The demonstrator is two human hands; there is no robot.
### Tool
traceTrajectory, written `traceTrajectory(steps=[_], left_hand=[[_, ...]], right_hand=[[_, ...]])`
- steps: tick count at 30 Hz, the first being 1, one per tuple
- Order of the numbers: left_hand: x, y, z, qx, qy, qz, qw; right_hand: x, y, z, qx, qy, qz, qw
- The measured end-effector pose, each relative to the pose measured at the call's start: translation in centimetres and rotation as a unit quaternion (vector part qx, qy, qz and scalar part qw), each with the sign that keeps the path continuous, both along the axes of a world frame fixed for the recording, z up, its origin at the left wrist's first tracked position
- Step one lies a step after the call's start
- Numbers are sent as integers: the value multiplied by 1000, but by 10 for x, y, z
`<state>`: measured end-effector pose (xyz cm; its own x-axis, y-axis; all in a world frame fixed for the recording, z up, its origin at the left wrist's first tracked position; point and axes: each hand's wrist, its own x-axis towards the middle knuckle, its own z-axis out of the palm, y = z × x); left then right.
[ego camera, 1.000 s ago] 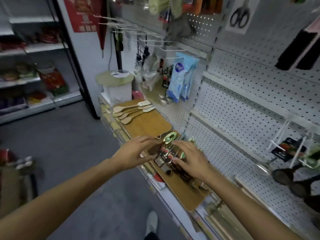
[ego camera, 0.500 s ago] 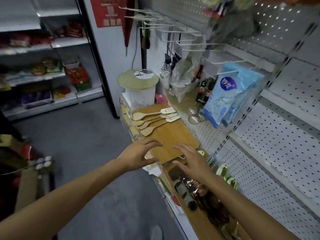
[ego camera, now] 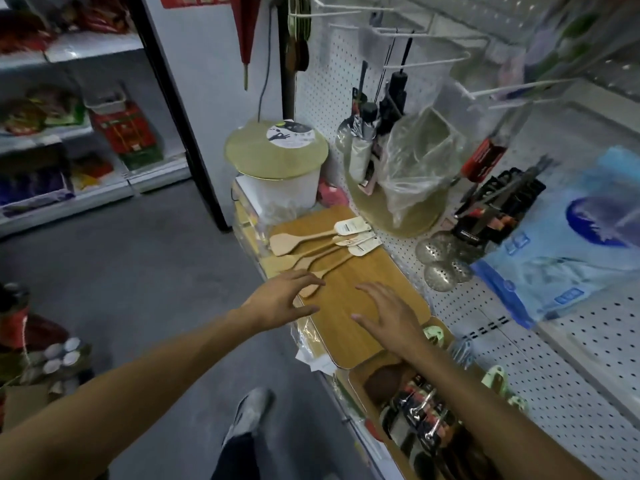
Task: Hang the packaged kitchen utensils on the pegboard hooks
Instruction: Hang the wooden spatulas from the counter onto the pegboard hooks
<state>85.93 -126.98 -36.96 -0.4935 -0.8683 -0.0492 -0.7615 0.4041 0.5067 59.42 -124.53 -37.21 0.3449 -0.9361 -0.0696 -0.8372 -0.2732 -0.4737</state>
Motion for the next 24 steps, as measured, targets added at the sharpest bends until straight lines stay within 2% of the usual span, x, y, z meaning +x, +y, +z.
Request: traceTrajectory(steps=[7,11,14,20,22,24], left_hand=[[19,-139,-94,40,11,-44,998],[21,-210,-170,99,-14,-26,995],[15,-254,-229,132,-36,-17,990],[-17,-301,-319,162,-69,-34,984],[-30,-307,-338,129,-105,-37,985],[-40,-310,-349,69,-130,-42,988]], right_hand=[[57,-113,-100,82,-35,-147,985],[74,-176,-172,132,-23,-216,967],[86,-219,-217,181,-40,-301,935],[94,-280,-313,265,-118,-455,842],[89,-293,-349,262,-123,-468,835],[95,-300,-351,259,-119,-489,825]])
